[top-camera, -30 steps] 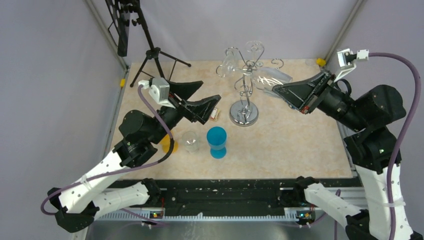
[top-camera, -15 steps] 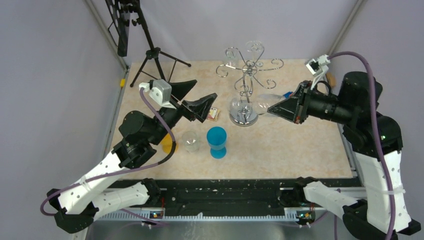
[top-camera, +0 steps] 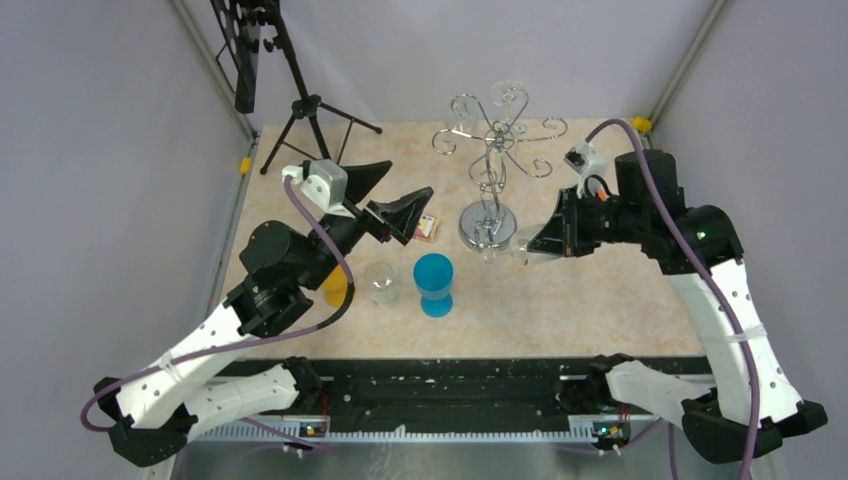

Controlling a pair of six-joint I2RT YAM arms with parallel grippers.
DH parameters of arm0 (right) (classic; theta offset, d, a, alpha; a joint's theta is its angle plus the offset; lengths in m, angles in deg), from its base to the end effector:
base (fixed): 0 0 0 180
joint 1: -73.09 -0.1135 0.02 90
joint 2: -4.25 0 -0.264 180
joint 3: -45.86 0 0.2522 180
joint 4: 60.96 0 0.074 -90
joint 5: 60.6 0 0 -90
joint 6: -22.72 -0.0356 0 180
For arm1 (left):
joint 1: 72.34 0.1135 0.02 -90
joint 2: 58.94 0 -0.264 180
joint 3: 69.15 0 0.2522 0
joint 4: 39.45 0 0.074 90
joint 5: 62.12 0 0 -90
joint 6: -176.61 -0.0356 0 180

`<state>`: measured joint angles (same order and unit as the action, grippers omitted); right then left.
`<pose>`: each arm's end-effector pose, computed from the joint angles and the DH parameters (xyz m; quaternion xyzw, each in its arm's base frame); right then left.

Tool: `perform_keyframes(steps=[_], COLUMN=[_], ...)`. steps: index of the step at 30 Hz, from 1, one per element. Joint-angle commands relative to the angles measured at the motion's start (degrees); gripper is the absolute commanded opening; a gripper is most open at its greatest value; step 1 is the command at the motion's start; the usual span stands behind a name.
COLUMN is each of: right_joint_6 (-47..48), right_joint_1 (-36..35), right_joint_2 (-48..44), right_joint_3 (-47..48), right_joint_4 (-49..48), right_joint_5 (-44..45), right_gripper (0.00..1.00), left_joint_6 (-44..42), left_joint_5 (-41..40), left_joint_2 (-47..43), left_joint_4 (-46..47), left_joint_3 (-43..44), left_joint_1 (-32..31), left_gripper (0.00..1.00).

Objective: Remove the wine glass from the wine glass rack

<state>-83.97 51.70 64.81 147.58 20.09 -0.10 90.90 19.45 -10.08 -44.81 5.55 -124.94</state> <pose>0.1432 0.0749 0.4421 -0.1437 0.8709 0.3516 0.3119 0.1108 -0.1363 0.4605 0.1776 0.5435 -0.3534 0.7404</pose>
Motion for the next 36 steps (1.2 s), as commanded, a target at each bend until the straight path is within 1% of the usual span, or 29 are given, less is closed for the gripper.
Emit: perform_keyframes(steps=[1, 4, 7, 10, 15, 19, 23, 28, 36], right_joint_6=[-1.98, -4.21, -5.97, -7.53, -9.65, -11.01, -11.33, -11.61, -11.66], right_joint_1=[-3.63, -8.76, -13.88, -16.87, -24.07, -29.12, -33.07, -35.44, -36.42], right_joint_2=[-1.00, -0.57, 1.20, 3.73, 6.63, 10.66, 13.87, 16.25, 18.11], right_joint_3=[-2.34, -4.01, -6.42, -6.83, -7.07, -7.37, -7.26, -8.44, -10.64], right_joint_4=[-3.62, -4.65, -4.45, -3.12, -4.87, -4.80, -4.59, -5.41, -8.90], right_joint_5=[5.11, 11.93, 22.08, 27.18, 31.71, 34.95, 38.04, 39.90, 40.08], right_gripper=[0.00, 0.00, 0.00, 0.00, 0.00, 0.00, 0.00, 0.00, 0.00], left_joint_6=[-1.04, -1.29, -1.54, -1.86, -2.61, -2.71, -3.06, -3.33, -3.32], left_joint_5=[-1.48, -2.34, -2.93, -3.20, -4.65, -5.23, -6.30, -8.88, -11.14], left_joint_2=[-0.42, -0.15, 0.08, 0.09, 0.09, 0.16, 0.15, -0.16, -0.64], left_joint_4=[-0.19, -0.89, -1.38, -1.93, -2.84, -2.78, -3.09, -3.65, -2.50], left_joint_3=[0.22, 0.44, 0.67, 1.01, 1.18, 1.19, 1.12, 1.03, 0.23], left_joint_1=[0.02, -0.01, 0.04, 0.03, 0.02, 0.04, 0.00, 0.01, 0.04], left_gripper=[0.87, 0.88, 0.88, 0.88, 0.88, 0.88, 0.88, 0.89, 0.89])
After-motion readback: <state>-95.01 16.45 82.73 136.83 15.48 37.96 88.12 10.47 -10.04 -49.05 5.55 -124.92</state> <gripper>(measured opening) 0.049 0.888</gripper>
